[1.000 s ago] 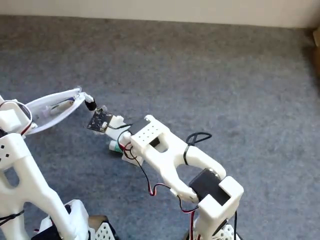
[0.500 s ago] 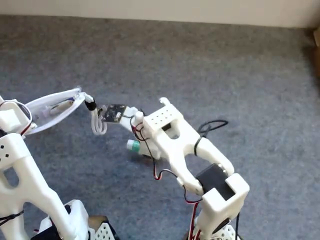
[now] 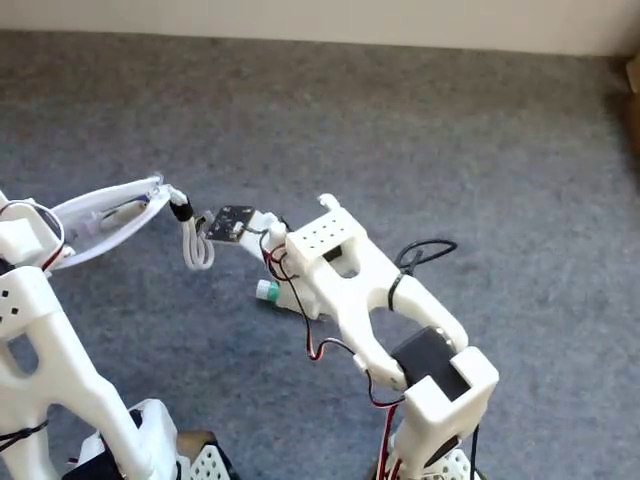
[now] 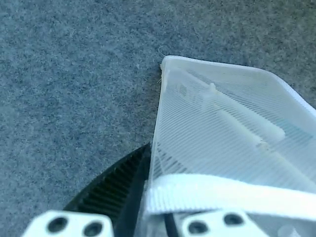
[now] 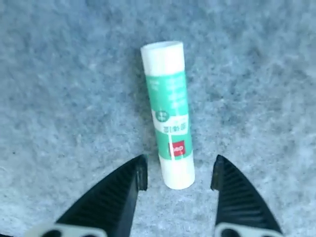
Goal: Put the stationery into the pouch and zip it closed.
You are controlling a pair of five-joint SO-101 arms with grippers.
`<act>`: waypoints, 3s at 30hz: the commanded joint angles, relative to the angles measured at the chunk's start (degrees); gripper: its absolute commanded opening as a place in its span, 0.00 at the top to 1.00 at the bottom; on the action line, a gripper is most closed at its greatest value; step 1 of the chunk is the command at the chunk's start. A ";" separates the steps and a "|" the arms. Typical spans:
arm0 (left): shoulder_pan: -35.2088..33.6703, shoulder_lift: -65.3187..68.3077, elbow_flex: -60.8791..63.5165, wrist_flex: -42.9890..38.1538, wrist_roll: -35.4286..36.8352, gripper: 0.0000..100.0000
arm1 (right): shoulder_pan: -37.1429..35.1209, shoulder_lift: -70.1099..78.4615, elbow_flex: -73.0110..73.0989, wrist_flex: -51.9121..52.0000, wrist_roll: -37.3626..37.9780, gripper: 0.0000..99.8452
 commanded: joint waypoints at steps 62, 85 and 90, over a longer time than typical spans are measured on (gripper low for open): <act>21.41 -13.76 -1.54 2.64 2.90 0.99 | 14.90 -22.55 -5.32 -14.11 -37.80 1.00; 28.88 -13.67 2.59 3.25 2.64 0.99 | 15.69 -41.19 2.42 -14.11 -40.09 1.00; 28.70 -13.67 2.86 3.25 2.55 0.99 | 9.98 -48.40 5.58 -14.11 -39.91 1.00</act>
